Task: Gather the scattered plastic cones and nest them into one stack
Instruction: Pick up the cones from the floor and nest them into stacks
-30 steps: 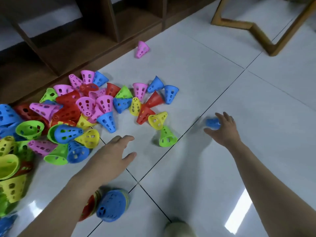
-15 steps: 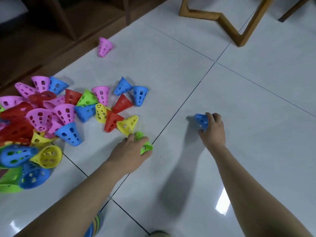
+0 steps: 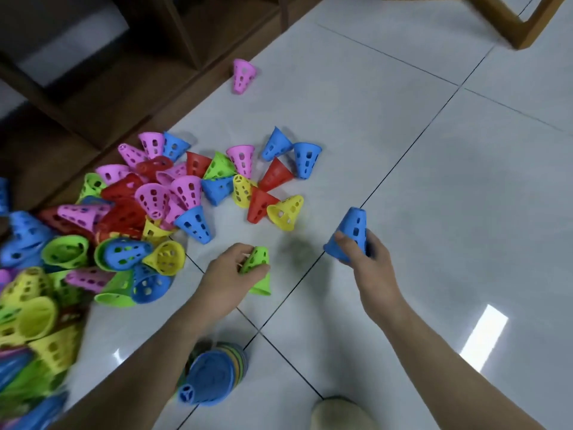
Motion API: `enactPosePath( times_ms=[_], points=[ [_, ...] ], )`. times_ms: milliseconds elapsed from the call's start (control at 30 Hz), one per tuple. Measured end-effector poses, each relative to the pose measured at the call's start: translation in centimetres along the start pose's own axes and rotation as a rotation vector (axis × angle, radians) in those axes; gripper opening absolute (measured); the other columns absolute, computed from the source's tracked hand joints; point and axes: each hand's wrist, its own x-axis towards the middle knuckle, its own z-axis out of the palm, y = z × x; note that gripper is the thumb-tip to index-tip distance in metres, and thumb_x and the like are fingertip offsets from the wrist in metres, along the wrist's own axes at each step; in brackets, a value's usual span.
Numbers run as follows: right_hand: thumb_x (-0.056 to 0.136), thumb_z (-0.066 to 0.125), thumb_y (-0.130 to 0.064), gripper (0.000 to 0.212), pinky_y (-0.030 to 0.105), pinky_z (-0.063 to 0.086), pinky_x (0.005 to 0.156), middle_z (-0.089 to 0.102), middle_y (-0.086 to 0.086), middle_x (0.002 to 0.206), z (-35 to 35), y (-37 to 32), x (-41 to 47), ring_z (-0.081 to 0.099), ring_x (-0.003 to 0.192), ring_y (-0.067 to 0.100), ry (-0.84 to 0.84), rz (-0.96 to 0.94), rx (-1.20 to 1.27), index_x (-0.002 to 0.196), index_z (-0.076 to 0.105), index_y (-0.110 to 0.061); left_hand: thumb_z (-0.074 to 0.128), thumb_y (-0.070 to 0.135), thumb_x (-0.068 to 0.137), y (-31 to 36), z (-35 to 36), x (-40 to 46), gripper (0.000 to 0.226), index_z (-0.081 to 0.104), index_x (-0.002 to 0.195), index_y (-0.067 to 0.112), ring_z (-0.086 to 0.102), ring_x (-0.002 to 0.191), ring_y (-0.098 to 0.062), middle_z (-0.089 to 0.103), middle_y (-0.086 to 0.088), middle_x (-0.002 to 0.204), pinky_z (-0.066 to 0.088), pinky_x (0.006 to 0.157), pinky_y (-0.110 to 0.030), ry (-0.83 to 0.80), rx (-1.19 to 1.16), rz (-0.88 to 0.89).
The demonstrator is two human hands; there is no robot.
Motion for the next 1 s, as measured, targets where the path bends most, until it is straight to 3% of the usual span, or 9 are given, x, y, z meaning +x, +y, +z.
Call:
enactPosePath(
  times_ms=[100,167,267,333,433,567,700,833,1000],
  points=[
    [0.075,0.072,-0.048,0.038,0.018,0.048,0.069,0.061,0.006,0.090,4.8,-0.4,-4.7,0.059,0.076,0.007,-0.177,-0.014,0.024,0.097,0.065,-0.018,0.067,0.042,0.087,0.2,-5.4,-4.6,0.020,0.061,0.097,0.027,0.061,0.087,-0.013,0.064,0.002,0.094,0.047,0.073,-0.026,0.208,0.054,0.071],
    [0.072,0.074,-0.048,0.037,0.017,0.047,0.066,0.056,-0.006,0.086,7.4,-0.1,-8.1,0.057,0.074,0.006,-0.358,-0.052,0.001,0.095,0.062,-0.022,0.066,0.029,0.094,0.1,-8.5,-8.6,0.010,0.060,0.101,0.027,0.060,0.086,-0.005,0.063,0.002,0.095,0.043,0.070,-0.013,0.356,0.047,0.125],
    [0.074,0.078,-0.045,0.029,0.016,0.044,0.078,0.052,-0.015,0.098,10.1,2.0,-10.8,0.056,0.094,0.011,-0.558,-0.236,-0.242,0.096,0.059,-0.042,0.060,0.021,0.097,-0.7,-11.6,-14.0,0.021,0.053,0.099,0.040,0.060,0.083,0.011,0.062,0.016,0.094,0.040,0.064,0.000,0.490,-0.096,0.061],
    [0.073,0.078,-0.048,0.034,0.017,0.042,0.085,0.052,-0.019,0.102,11.0,3.3,-11.2,0.051,0.105,0.011,-0.615,-0.354,-0.376,0.100,0.057,-0.049,0.055,0.021,0.100,-1.9,-12.4,-16.7,0.020,0.051,0.100,0.041,0.060,0.086,0.009,0.059,0.019,0.096,0.041,0.063,0.001,0.515,-0.137,0.005],
    [0.072,0.072,-0.056,0.042,0.029,0.045,0.091,0.055,-0.019,0.103,11.4,5.2,-11.6,0.050,0.107,0.006,-0.652,-0.403,-0.471,0.109,0.060,-0.041,0.058,0.023,0.098,-3.9,-12.2,-19.0,0.017,0.056,0.114,0.028,0.064,0.086,0.001,0.065,0.012,0.102,0.046,0.066,-0.004,0.521,-0.124,-0.046],
    [0.070,0.073,-0.053,0.046,0.028,0.046,0.089,0.058,-0.017,0.104,11.4,6.1,-11.7,0.053,0.107,0.007,-0.626,-0.415,-0.460,0.110,0.063,-0.031,0.068,0.041,0.088,-5.3,-10.9,-20.0,0.024,0.057,0.110,0.036,0.067,0.093,-0.016,0.068,0.005,0.106,0.055,0.078,-0.033,0.530,-0.050,-0.028],
    [0.075,0.075,-0.051,0.047,0.020,0.040,0.094,0.058,-0.019,0.109,11.9,6.4,-11.9,0.053,0.107,0.005,-0.669,-0.594,-0.507,0.117,0.062,-0.034,0.071,0.023,0.088,-6.1,-9.3,-19.7,0.025,0.056,0.107,0.030,0.067,0.094,-0.011,0.067,0.003,0.104,0.058,0.081,-0.031,0.571,0.008,0.003],
    [0.081,0.072,-0.050,0.048,0.030,0.040,0.093,0.057,-0.015,0.113,11.4,8.8,-11.5,0.053,0.106,0.011,-0.765,-0.797,-0.721,0.122,0.061,-0.028,0.076,0.014,0.086,-7.3,-8.1,-19.2,0.031,0.056,0.108,0.022,0.069,0.093,-0.020,0.066,0.001,0.102,0.060,0.079,-0.030,0.594,0.002,-0.043],
    [0.081,0.073,-0.045,0.044,0.033,0.042,0.091,0.055,-0.016,0.111,10.8,11.0,-11.3,0.051,0.107,0.010,-0.739,-0.780,-0.744,0.120,0.062,-0.027,0.079,0.012,0.083,-8.6,-6.4,-18.7,0.032,0.056,0.104,0.019,0.068,0.093,-0.020,0.065,0.001,0.098,0.060,0.076,-0.030,0.597,0.018,-0.046]
  ],
)
